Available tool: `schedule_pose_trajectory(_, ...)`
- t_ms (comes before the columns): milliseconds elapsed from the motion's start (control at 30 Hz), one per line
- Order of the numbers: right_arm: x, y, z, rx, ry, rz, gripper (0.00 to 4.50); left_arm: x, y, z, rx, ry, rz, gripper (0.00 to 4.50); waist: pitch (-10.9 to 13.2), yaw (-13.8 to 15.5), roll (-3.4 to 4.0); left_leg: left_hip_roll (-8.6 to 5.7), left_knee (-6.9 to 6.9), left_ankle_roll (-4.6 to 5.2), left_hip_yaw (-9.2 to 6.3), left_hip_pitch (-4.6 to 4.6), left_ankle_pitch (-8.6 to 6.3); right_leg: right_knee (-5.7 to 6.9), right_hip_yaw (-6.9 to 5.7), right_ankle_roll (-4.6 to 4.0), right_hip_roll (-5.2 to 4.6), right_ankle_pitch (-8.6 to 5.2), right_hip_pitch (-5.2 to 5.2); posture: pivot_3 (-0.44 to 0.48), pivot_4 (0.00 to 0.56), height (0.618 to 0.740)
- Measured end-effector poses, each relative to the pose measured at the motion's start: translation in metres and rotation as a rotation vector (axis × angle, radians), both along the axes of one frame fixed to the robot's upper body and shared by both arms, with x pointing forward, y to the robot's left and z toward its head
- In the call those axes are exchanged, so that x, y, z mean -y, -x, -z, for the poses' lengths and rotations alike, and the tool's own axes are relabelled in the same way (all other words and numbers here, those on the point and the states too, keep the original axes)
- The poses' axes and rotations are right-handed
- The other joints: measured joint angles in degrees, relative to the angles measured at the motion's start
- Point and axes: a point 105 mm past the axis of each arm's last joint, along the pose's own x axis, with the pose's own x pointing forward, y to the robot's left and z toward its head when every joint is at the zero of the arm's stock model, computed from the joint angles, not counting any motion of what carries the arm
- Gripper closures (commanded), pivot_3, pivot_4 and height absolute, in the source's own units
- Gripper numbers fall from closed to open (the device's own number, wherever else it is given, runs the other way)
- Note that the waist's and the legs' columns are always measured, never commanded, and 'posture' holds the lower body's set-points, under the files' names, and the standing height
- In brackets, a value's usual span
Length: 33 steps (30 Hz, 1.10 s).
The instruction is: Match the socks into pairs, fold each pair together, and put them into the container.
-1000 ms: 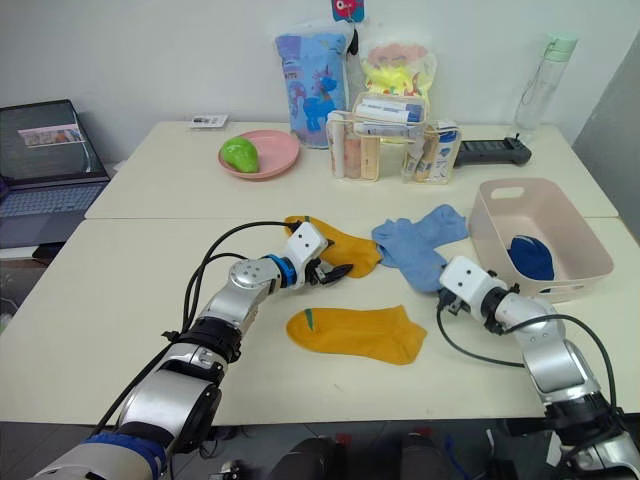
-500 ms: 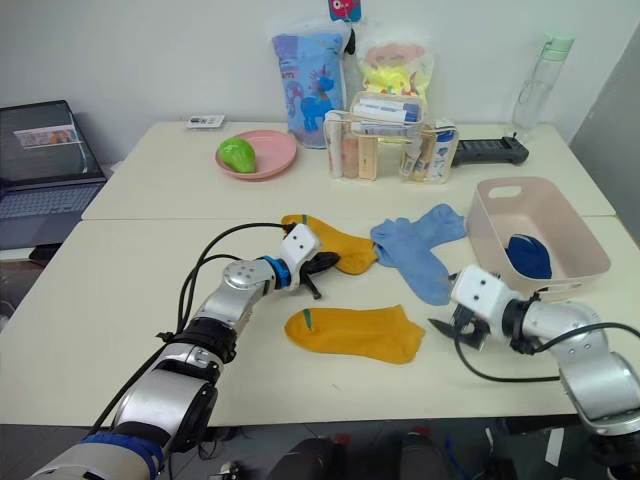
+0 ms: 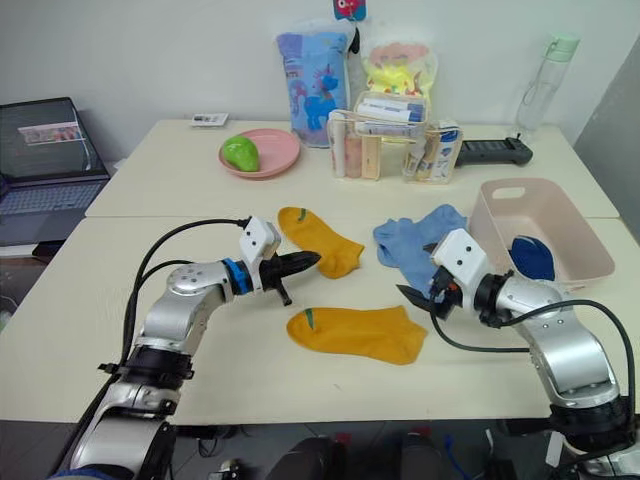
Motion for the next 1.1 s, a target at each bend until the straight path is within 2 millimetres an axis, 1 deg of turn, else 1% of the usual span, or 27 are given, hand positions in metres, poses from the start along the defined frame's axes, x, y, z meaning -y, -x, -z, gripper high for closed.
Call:
schedule_pose_trajectory(67,-0.004,-0.002,0.003,-0.006,-0.016,-0.001,0.0,0.004,0.008,-0.004,-0.012,0.011,0.015,4.48,0.0,0.02,0.0,0.0,0.0,0.0,0.01,0.02,0.0,0.0,0.01,0.0,0.0,0.0,0.02,0.0,0.15,0.74)
schedule_pose_trajectory(167,-0.011,-0.01,0.01,-0.014,-0.021,0.016,0.0,0.004,0.008,-0.004,0.005,-0.003,-0.006,4.48,0.0,0.07,0.01,0.0,0.0,0.0,0.01,0.08,0.0,0.02,0.01,-0.01,0.0,0.01,0.03,0.0,0.15,0.74)
schedule_pose_trajectory(267,-0.016,-0.015,0.013,-0.014,-0.016,0.028,0.0,0.006,0.006,0.001,0.027,-0.047,-0.017,3.94,0.0,0.07,0.0,0.0,-0.01,-0.01,0.02,0.07,0.0,-0.01,0.01,-0.01,0.0,0.01,0.03,0.0,0.15,0.74)
schedule_pose_trajectory(367,-0.022,-0.015,0.01,-0.001,-0.028,0.013,0.0,0.014,0.0,0.014,0.054,-0.101,-0.045,2.98,0.0,0.19,0.01,-0.01,-0.01,0.0,0.03,0.07,0.0,-0.03,0.01,-0.01,0.0,0.01,0.04,0.0,0.15,0.74)
schedule_pose_trajectory(433,-0.029,-0.012,0.009,-0.004,-0.039,-0.017,0.0,0.024,-0.005,0.029,0.052,-0.128,-0.06,2.35,0.0,0.3,0.0,-0.02,0.0,-0.01,0.02,0.06,0.0,-0.02,0.01,-0.01,0.0,0.01,0.04,0.0,0.15,0.74)
schedule_pose_trajectory(500,-0.034,-0.008,0.006,0.001,-0.043,-0.044,0.0,0.027,-0.01,0.04,0.047,-0.164,-0.076,1.62,0.0,0.31,0.0,-0.01,-0.01,-0.01,0.03,0.06,0.0,-0.01,0.01,-0.01,0.0,0.01,0.03,0.0,0.15,0.74)
schedule_pose_trajectory(533,-0.036,-0.006,0.004,0.006,-0.046,-0.056,0.0,0.026,-0.012,0.044,0.044,-0.175,-0.088,1.36,0.0,0.28,0.0,-0.01,-0.01,-0.01,0.02,0.06,0.0,0.0,0.01,-0.01,0.0,0.01,0.02,0.0,0.15,0.74)
schedule_pose_trajectory(600,-0.039,-0.004,0.0,0.012,-0.053,-0.07,0.0,0.028,-0.017,0.049,0.031,-0.194,-0.096,0.68,0.0,0.23,0.0,-0.01,-0.02,-0.01,0.02,0.06,0.0,0.0,0.0,-0.01,0.0,0.01,0.01,0.0,0.15,0.74)
schedule_pose_trajectory(667,-0.041,-0.003,-0.002,0.016,-0.058,-0.078,0.0,0.03,-0.021,0.048,0.046,-0.203,-0.1,0.04,0.0,0.2,0.0,-0.01,-0.02,-0.01,0.02,0.06,0.0,0.0,0.01,0.0,0.0,0.01,0.03,0.0,0.15,0.74)
schedule_pose_trajectory(767,-0.04,-0.002,-0.003,0.018,-0.05,-0.075,0.0,0.033,-0.027,0.046,0.091,-0.256,-0.09,0.04,-0.01,0.27,0.0,-0.02,0.0,-0.01,0.02,0.07,0.0,0.0,0.0,0.0,0.0,0.01,0.05,0.0,0.15,0.74)
schedule_pose_trajectory(867,-0.038,-0.001,-0.001,0.019,-0.04,-0.071,0.0,0.033,-0.033,0.046,0.097,-0.267,-0.104,0.63,-0.05,0.32,-0.01,-0.02,0.02,0.0,0.02,0.1,0.0,0.01,0.0,0.01,0.0,0.01,0.07,0.0,0.15,0.74)
schedule_pose_trajectory(967,-0.033,-0.002,0.001,0.02,-0.014,-0.051,0.0,0.032,-0.036,0.048,0.066,-0.244,-0.121,1.58,-0.06,0.27,-0.01,-0.01,0.01,-0.01,0.01,0.12,0.0,0.04,0.0,0.01,0.0,0.01,0.07,0.0,0.15,0.74)
schedule_pose_trajectory(1100,-0.032,-0.002,0.001,0.022,-0.012,-0.046,0.0,0.031,-0.039,0.05,0.002,-0.199,-0.153,2.88,-0.06,0.04,-0.01,0.0,0.0,-0.01,0.02,0.12,0.0,0.06,0.0,0.01,0.01,0.01,0.06,0.0,0.15,0.74)
